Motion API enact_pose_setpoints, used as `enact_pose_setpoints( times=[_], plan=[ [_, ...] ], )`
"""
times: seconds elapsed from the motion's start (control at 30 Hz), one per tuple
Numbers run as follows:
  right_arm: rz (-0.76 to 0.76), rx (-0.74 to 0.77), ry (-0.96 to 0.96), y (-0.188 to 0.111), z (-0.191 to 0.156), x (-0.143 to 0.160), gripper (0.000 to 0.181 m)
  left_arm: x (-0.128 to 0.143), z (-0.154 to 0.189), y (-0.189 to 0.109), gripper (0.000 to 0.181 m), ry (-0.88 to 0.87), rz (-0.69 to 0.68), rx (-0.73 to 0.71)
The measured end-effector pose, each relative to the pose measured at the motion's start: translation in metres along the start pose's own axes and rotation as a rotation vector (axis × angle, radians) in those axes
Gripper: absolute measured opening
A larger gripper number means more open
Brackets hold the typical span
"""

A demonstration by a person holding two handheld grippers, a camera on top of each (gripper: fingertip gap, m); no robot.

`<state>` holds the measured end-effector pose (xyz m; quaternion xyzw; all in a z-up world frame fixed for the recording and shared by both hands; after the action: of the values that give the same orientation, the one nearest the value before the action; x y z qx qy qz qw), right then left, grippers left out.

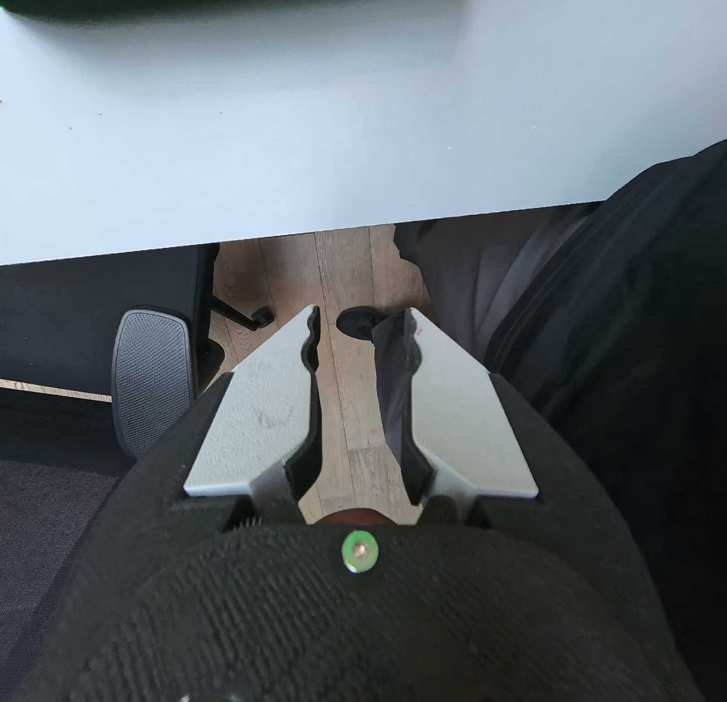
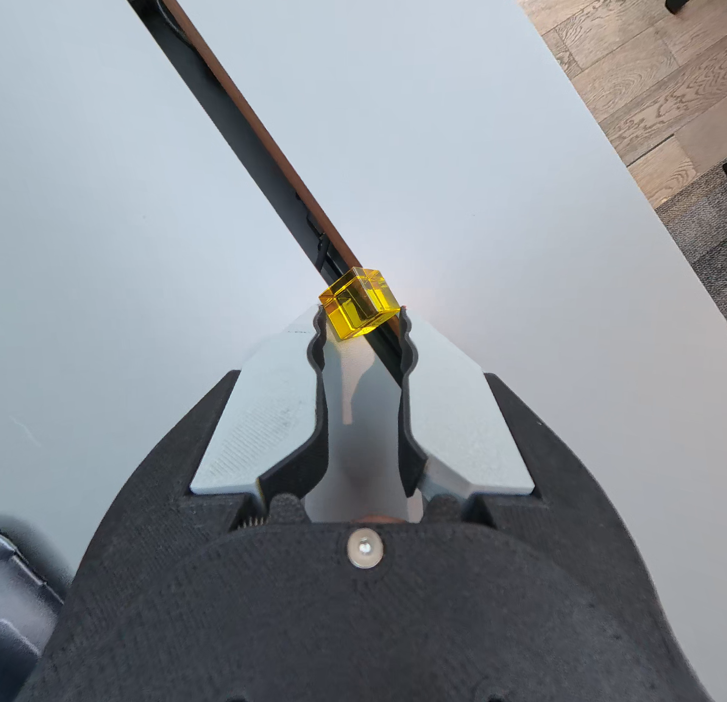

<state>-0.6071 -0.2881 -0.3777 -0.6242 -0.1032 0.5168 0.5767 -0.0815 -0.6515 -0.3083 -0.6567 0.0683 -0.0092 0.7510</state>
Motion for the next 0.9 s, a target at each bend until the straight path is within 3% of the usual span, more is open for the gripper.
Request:
enact_pose_setpoints(
  times=[0.37, 0.67, 0.77, 0.83, 0.9],
  plan=[
    [0.043, -0.01, -0.001, -0.028, -0.018, -0.003, 0.033, -0.001, -0.008, 0.002, 0.04, 0.024, 0.015, 0.005],
    [0.173, -0.059, 0.053, -0.094, -0.071, 0.006, 0.033, -0.015, -0.024, 0.006, 0.037, 0.104, 0.042, -0.01],
    [0.206, -0.07, 0.064, -0.12, -0.099, 0.014, 0.033, -0.02, -0.051, 0.001, 0.03, 0.071, 0.117, -0.098],
    [0.224, -0.08, 0.087, -0.138, -0.12, 0.02, 0.033, -0.021, -0.079, -0.007, 0.034, -0.026, 0.172, -0.155],
    [0.236, -0.09, 0.113, -0.155, -0.143, 0.027, 0.033, -0.013, -0.115, -0.018, 0.026, -0.166, 0.215, -0.212]
  ],
)
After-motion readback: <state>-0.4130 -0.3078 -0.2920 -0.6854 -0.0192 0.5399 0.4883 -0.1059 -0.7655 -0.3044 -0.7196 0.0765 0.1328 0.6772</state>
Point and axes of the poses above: each gripper's, where its closed fingertips meet, y out along the fingers, x out of its underside, z = x × y across the jaws, the point moved 6 cm from there along -y, back along the fingers, and after that the axes turned 13 degrees about -y, right-handed, at the moved point
